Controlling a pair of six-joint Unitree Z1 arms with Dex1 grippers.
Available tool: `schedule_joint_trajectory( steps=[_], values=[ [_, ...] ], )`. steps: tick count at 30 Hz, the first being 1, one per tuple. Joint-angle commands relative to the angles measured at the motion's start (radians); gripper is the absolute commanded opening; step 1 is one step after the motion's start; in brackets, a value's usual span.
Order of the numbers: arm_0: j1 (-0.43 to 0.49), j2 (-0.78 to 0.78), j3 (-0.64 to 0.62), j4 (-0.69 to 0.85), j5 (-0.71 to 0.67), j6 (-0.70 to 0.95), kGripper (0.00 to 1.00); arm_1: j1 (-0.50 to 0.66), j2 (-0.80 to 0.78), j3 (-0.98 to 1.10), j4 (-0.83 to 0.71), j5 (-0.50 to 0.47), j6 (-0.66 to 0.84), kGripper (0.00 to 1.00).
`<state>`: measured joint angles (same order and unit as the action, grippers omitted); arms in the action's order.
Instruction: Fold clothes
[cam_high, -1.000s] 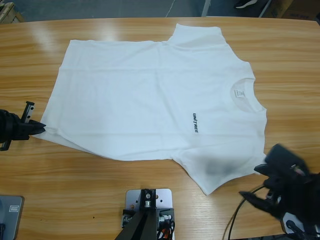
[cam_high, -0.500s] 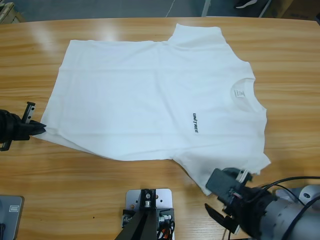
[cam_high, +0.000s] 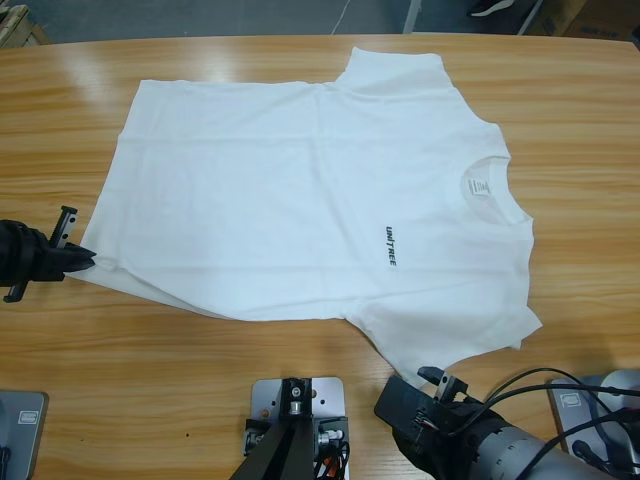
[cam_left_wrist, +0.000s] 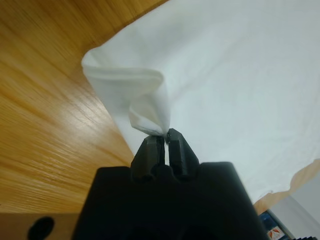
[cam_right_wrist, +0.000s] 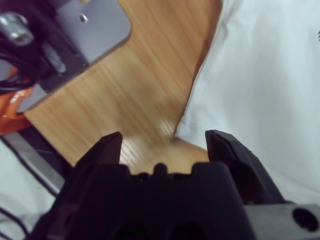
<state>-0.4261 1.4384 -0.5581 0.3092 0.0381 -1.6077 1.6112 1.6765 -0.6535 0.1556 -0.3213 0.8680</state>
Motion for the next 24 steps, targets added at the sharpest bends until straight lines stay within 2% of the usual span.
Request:
schedule_joint_trajectory(
  steps=[1, 2, 6, 7, 8, 18, 19, 21, 24],
  values=[
    [0.007, 0.039, -0.005, -0.012, -0.006, 0.014, 0.000, 0.010, 0.054, 0.094, -0.058, 0.038, 0.017, 0.572],
    [0.007, 0.039, -0.005, -0.012, -0.006, 0.013, 0.000, 0.010, 0.056, 0.100, -0.066, 0.039, 0.017, 0.520],
    [0.007, 0.037, -0.005, -0.012, -0.006, 0.012, 0.000, 0.010, 0.072, 0.095, -0.085, 0.044, 0.017, 0.483],
    [0.007, 0.037, -0.004, -0.012, -0.006, 0.012, 0.000, 0.010, 0.075, 0.093, -0.090, 0.044, 0.014, 0.394],
    [0.007, 0.037, -0.003, -0.012, -0.006, 0.011, 0.000, 0.010, 0.078, 0.092, -0.096, 0.044, 0.014, 0.365],
    [0.007, 0.034, -0.002, -0.012, -0.006, 0.011, 0.000, 0.010, 0.075, 0.091, -0.072, 0.025, 0.005, 0.379],
    [0.007, 0.034, -0.001, -0.012, -0.006, 0.011, 0.000, 0.010, 0.065, 0.089, -0.062, 0.019, -0.006, 0.431],
    [0.007, 0.036, 0.000, -0.012, -0.007, 0.010, 0.000, 0.010, 0.046, 0.079, -0.032, 0.001, -0.029, 0.642],
    [0.007, 0.035, 0.001, -0.012, -0.007, 0.009, 0.000, 0.010, 0.043, 0.069, -0.009, -0.018, -0.053, 0.734]
  ],
)
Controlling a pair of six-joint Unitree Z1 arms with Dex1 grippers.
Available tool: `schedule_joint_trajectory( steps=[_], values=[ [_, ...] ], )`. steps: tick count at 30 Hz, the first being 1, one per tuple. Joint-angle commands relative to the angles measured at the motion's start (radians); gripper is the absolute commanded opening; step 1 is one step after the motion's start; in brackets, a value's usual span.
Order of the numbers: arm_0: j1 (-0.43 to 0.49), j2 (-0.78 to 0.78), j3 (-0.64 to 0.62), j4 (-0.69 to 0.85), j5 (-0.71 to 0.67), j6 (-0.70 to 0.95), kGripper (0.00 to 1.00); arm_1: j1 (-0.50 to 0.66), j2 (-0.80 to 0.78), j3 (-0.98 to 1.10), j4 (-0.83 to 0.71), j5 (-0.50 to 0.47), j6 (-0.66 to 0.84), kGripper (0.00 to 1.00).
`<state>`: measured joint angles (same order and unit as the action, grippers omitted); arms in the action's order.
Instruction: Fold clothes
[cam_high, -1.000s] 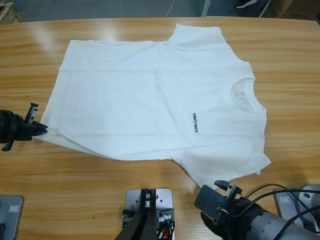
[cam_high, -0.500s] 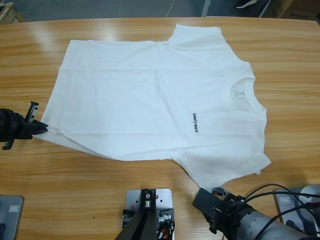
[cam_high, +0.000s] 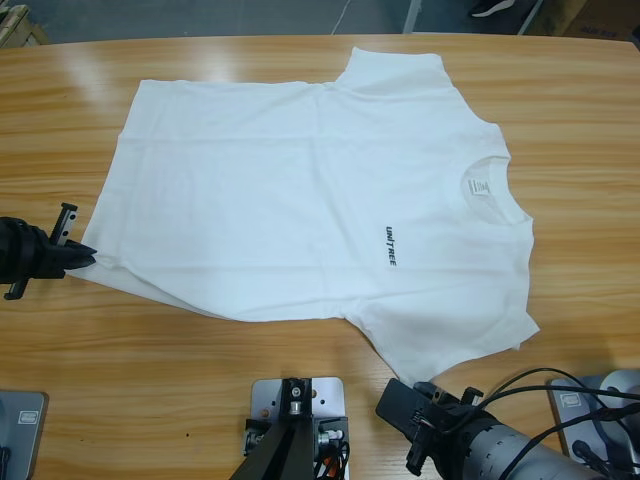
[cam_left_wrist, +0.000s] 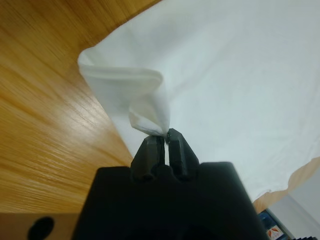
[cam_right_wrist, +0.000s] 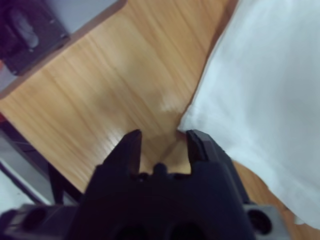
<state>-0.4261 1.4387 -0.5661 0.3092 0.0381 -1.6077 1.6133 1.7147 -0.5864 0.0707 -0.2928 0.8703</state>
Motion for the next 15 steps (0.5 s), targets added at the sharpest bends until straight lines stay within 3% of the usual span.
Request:
schedule_joint_trajectory(
  steps=[1, 8, 15],
  values=[
    [0.007, 0.034, 0.009, -0.012, -0.007, 0.009, 0.000, 0.008, 0.008, 0.001, 0.076, -0.049, -0.059, 0.738],
    [0.007, 0.032, 0.010, -0.012, -0.007, 0.009, 0.000, -0.001, 0.071, 0.000, 0.052, -0.051, -0.062, 0.727],
    [0.007, 0.035, 0.011, -0.012, -0.007, 0.009, 0.000, -0.074, 0.073, 0.002, 0.052, -0.083, -0.092, 0.637]
  ],
)
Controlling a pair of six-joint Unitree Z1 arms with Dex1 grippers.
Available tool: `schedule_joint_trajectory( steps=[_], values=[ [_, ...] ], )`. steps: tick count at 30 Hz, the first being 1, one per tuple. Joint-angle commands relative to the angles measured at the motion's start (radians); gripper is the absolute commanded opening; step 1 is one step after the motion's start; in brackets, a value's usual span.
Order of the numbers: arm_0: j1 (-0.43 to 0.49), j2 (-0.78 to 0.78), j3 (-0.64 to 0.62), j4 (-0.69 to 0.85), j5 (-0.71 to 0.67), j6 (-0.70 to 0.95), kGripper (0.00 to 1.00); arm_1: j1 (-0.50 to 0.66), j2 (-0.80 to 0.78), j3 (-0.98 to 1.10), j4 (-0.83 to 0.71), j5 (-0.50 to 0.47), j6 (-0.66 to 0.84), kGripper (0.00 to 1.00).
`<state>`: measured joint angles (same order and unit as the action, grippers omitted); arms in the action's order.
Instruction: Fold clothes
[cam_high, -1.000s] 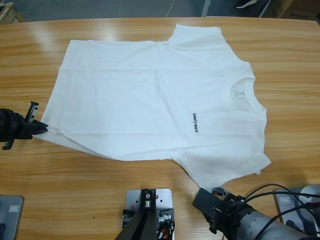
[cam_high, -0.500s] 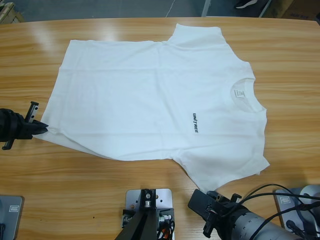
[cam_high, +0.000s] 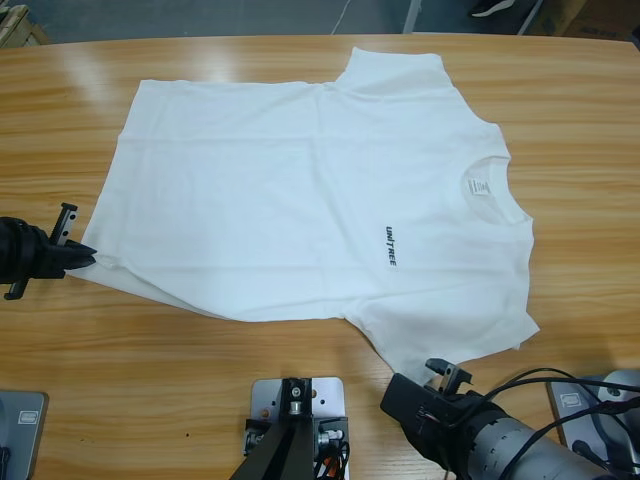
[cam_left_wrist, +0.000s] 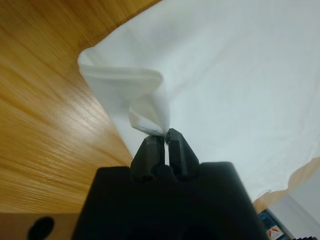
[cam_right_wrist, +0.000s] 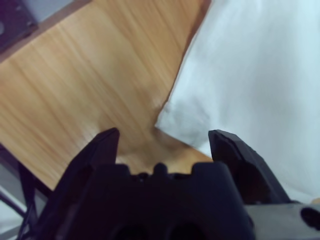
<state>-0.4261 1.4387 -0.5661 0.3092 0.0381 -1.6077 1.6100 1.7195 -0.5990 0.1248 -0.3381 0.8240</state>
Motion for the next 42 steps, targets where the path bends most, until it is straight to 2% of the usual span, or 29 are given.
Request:
schedule_joint_trajectory(
  steps=[1, 4, 5, 6, 9, 10, 11, 12, 22, 29, 30, 31, 32, 33, 37, 42],
  values=[
    [0.007, 0.035, 0.011, -0.012, -0.007, 0.009, 0.000, -0.076, 0.069, 0.015, 0.001, -0.040, -0.049, 0.635],
    [0.007, 0.034, 0.014, -0.012, -0.007, 0.009, 0.000, -0.088, 0.070, 0.023, 0.005, -0.041, -0.054, 0.602],
    [0.007, 0.034, 0.015, -0.012, -0.007, 0.008, 0.000, -0.088, 0.069, 0.026, 0.006, -0.040, -0.055, 0.554],
    [0.007, 0.034, 0.015, -0.012, -0.007, 0.008, 0.000, -0.088, 0.068, 0.027, 0.006, -0.037, -0.057, 0.493],
    [0.007, 0.035, 0.014, -0.012, -0.007, 0.008, 0.000, -0.088, 0.070, 0.034, 0.007, -0.023, -0.059, 0.124],
    [0.007, 0.035, 0.014, -0.012, -0.007, 0.008, 0.000, -0.088, 0.072, 0.035, 0.007, -0.022, -0.064, 0.106],
    [0.007, 0.035, 0.013, -0.012, -0.007, 0.008, 0.000, -0.088, 0.072, 0.035, 0.007, -0.025, -0.072, 0.032],
    [0.007, 0.035, 0.012, -0.012, -0.007, 0.008, 0.000, -0.088, 0.072, 0.036, 0.007, -0.034, -0.080, 0.000],
    [0.007, 0.033, 0.014, -0.012, -0.007, 0.007, 0.000, -0.090, 0.060, 0.020, 0.037, -0.060, -0.158, 0.000],
    [0.007, 0.031, 0.018, -0.012, -0.007, 0.006, 0.000, -0.091, 0.022, -0.074, 0.149, -0.073, -0.146, 0.000],
    [0.007, 0.031, 0.018, -0.013, -0.007, 0.006, 0.000, -0.091, 0.021, -0.082, 0.156, -0.081, -0.141, 0.045],
    [0.007, 0.029, 0.019, -0.012, -0.007, 0.006, 0.000, -0.091, 0.014, -0.098, 0.181, -0.090, -0.129, 0.512],
    [0.007, 0.028, 0.021, -0.012, -0.007, 0.006, 0.000, -0.091, -0.006, -0.120, 0.221, -0.097, -0.113, 0.890],
    [0.007, 0.028, 0.025, -0.012, -0.007, 0.005, 0.000, -0.091, -0.039, -0.143, 0.261, -0.100, -0.097, 0.994],
    [0.007, 0.036, 0.029, -0.015, -0.007, 0.004, 0.000, -0.091, -0.157, -0.185, 0.342, -0.096, -0.069, 1.000],
    [0.007, 0.038, 0.022, -0.019, -0.007, 0.006, 0.000, -0.091, -0.123, -0.177, 0.338, -0.077, -0.048, 1.000]
  ],
)
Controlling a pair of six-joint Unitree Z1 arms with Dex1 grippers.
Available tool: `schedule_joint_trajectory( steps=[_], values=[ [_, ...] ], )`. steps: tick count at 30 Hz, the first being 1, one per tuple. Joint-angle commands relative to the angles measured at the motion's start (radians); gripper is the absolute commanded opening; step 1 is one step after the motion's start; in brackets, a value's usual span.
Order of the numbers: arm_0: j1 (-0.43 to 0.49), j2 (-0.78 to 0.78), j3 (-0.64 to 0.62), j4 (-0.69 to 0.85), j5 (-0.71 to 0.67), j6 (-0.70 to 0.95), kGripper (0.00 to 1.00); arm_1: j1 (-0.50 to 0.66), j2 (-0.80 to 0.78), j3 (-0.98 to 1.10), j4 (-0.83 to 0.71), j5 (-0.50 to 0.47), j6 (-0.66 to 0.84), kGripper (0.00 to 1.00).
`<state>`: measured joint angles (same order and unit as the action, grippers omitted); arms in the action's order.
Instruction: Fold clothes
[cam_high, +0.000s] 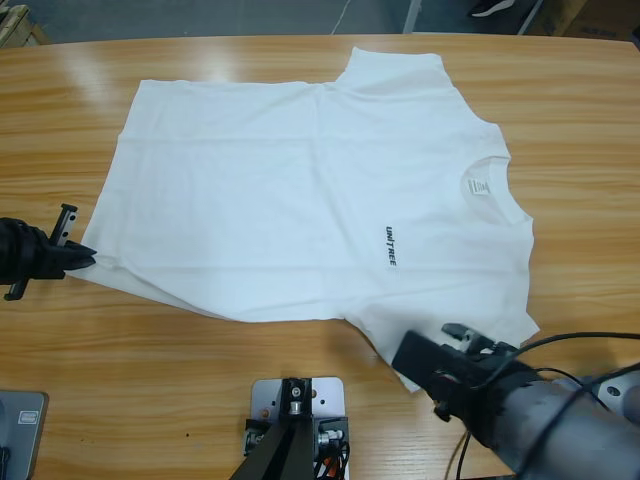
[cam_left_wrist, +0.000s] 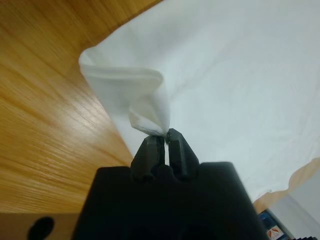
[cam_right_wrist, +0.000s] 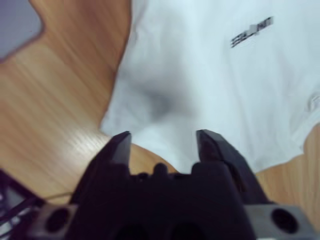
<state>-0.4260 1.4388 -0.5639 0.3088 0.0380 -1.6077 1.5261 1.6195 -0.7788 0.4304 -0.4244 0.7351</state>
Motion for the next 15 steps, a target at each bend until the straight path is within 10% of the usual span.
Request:
schedule_joint_trajectory(
  steps=[1, 15],
  values=[
    [0.007, 0.035, 0.021, -0.017, -0.007, 0.007, 0.000, -0.007, -0.016, 0.004, 0.024, 0.021, 0.041, 1.000],
    [0.007, 0.023, 0.025, -0.017, -0.006, 0.020, 0.000, 0.014, 0.165, 0.103, -0.143, 0.069, 0.093, 0.907]
  ],
)
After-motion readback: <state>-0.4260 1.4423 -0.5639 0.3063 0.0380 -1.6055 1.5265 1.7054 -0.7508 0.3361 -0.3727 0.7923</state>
